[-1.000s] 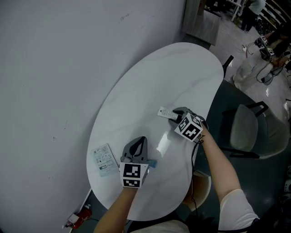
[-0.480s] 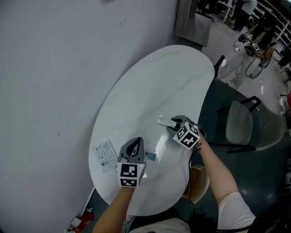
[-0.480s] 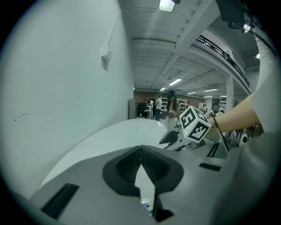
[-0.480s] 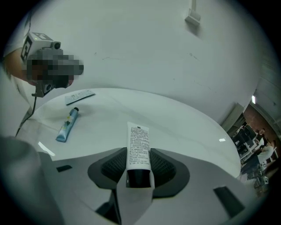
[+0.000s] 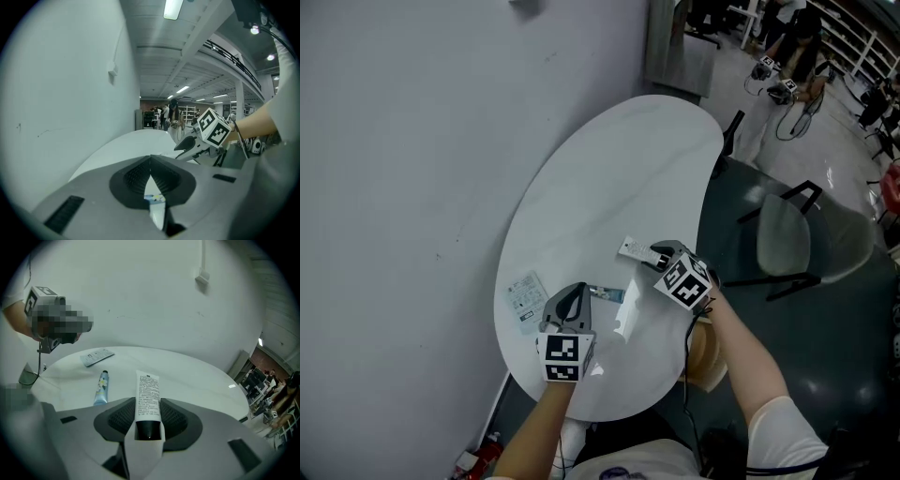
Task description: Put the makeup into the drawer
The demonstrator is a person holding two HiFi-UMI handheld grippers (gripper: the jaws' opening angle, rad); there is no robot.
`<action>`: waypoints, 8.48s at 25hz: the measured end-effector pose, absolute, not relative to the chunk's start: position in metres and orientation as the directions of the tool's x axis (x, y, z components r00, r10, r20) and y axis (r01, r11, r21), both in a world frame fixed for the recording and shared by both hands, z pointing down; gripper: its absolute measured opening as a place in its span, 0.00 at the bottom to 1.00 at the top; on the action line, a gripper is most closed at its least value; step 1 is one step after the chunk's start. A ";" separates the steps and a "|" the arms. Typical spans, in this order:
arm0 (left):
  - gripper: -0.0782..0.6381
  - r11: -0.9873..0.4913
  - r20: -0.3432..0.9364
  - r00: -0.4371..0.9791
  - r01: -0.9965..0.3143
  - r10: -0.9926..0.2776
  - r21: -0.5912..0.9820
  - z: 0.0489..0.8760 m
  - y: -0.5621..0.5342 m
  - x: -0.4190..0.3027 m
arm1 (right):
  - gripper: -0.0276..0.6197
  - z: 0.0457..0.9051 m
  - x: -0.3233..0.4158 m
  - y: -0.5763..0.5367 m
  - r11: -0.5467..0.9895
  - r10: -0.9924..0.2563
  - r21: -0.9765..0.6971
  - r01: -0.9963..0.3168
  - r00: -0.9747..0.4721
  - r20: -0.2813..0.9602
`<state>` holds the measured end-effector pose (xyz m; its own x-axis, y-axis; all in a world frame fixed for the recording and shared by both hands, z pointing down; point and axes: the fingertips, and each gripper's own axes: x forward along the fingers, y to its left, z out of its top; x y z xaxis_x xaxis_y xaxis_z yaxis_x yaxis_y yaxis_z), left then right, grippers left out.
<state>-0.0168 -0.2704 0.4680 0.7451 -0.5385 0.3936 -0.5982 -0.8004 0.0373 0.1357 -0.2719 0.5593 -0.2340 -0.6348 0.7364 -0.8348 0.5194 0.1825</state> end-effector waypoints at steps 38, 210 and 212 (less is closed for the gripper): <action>0.16 -0.858 0.313 0.812 -0.513 -0.493 -0.022 0.403 -0.086 -0.137 | 0.32 0.426 -0.043 -0.037 0.227 -0.823 0.081 -0.971 -0.146 0.549; 0.16 -0.859 0.587 0.723 -0.504 -0.364 0.087 0.611 -0.032 0.107 | 0.32 0.830 0.127 0.042 0.997 -0.051 0.058 0.059 -0.119 0.992; 0.16 -0.861 0.585 0.725 -0.501 -0.363 0.086 0.609 -0.030 0.105 | 0.32 0.825 0.126 0.042 0.997 -0.058 0.065 0.051 -0.120 0.991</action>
